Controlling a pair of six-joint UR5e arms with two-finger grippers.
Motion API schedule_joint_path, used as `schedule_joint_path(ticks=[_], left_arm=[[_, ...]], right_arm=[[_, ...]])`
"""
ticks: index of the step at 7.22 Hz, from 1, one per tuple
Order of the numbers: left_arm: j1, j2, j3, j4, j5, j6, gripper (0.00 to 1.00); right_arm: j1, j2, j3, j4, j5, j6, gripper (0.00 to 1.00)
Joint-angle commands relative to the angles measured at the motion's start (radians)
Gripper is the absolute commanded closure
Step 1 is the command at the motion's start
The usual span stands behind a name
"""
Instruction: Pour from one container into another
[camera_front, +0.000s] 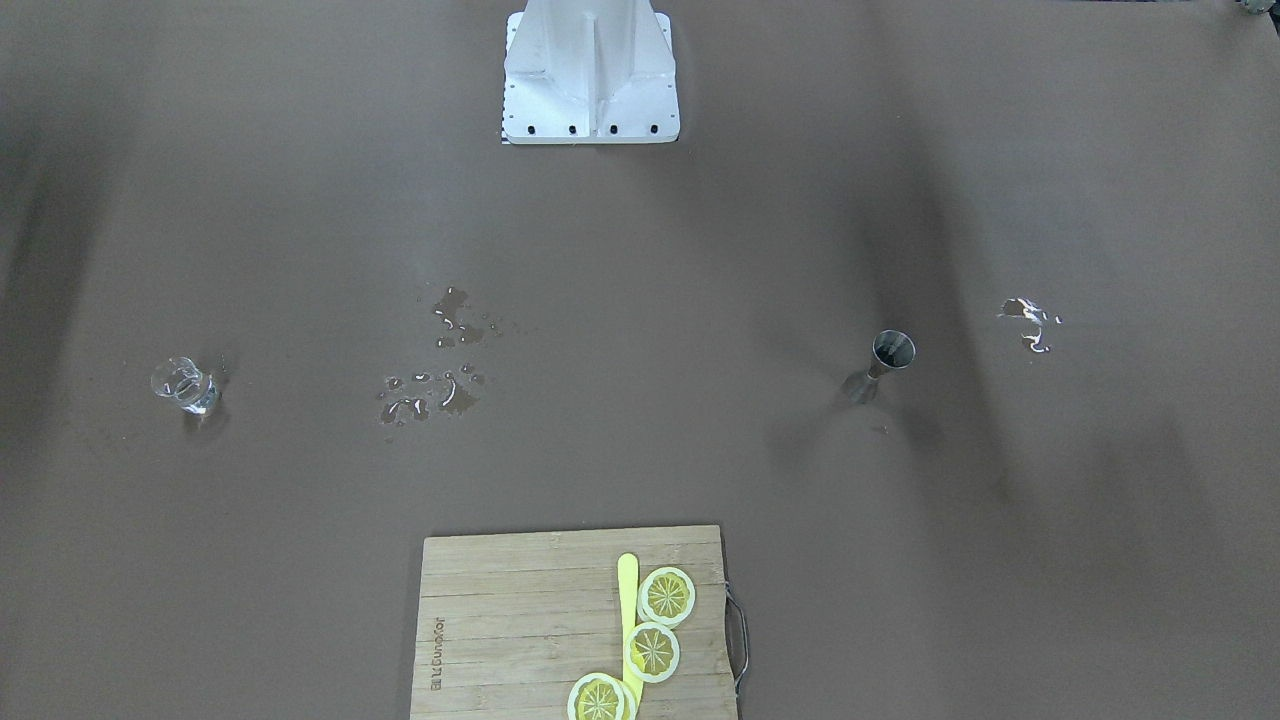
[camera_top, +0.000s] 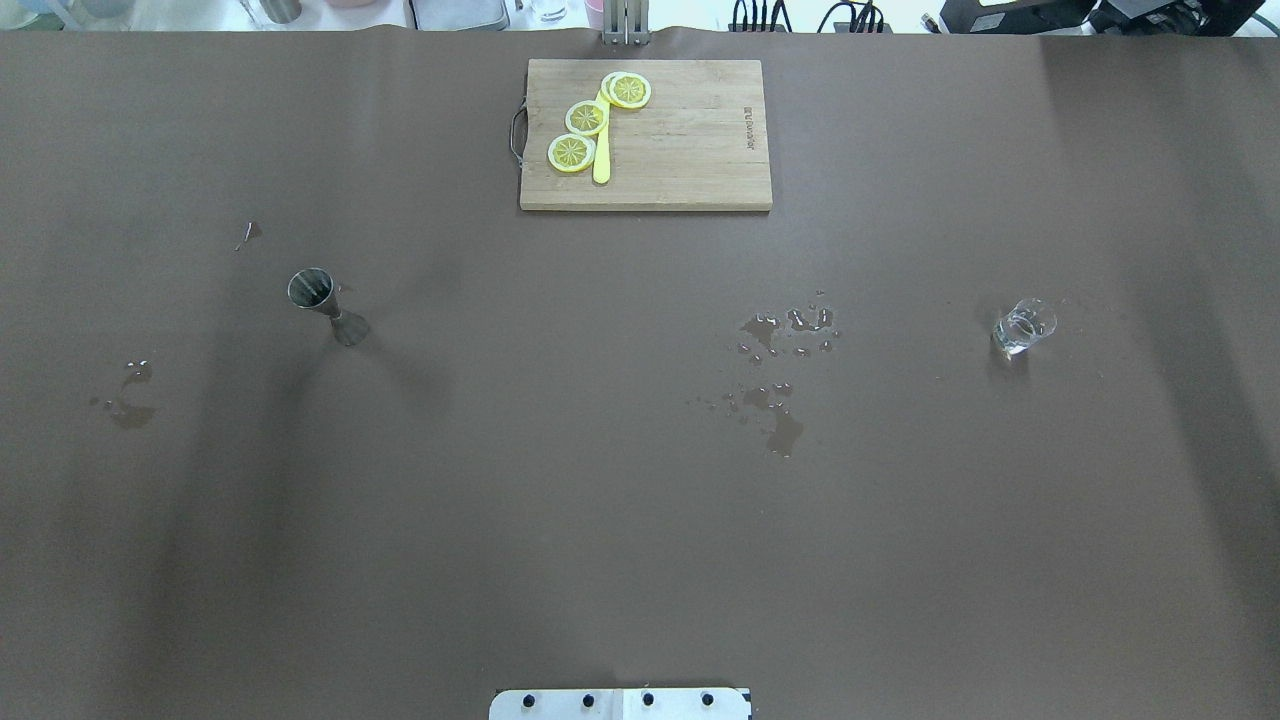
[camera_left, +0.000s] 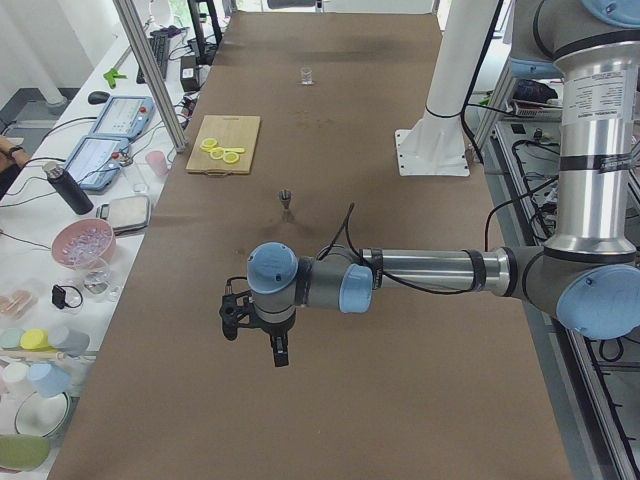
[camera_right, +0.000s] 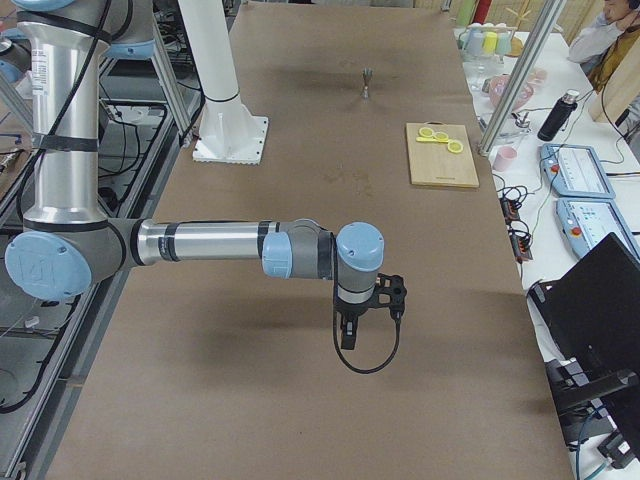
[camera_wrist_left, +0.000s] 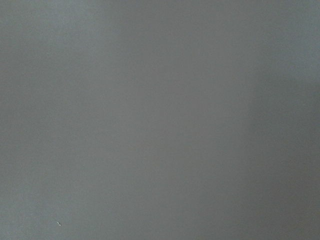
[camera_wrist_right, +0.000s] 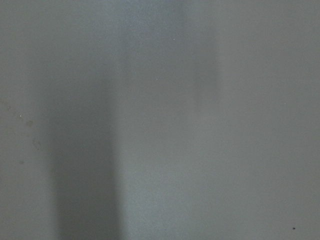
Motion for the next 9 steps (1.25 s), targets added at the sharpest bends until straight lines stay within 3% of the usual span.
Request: schedule_joint_path(ticks=[1, 9], left_arm=[[0.076, -0.008, -0.003, 0.000, 0.000, -0.002, 0.01], [0.019, 0.008, 0.005, -0.003, -0.003, -0.002, 0.01]], right_arm=[[0.000, 0.000, 0.000, 0.001, 0.000, 0.000, 0.00], [0.003, 0.000, 0.000, 0.001, 0.008, 0.000, 0.00]])
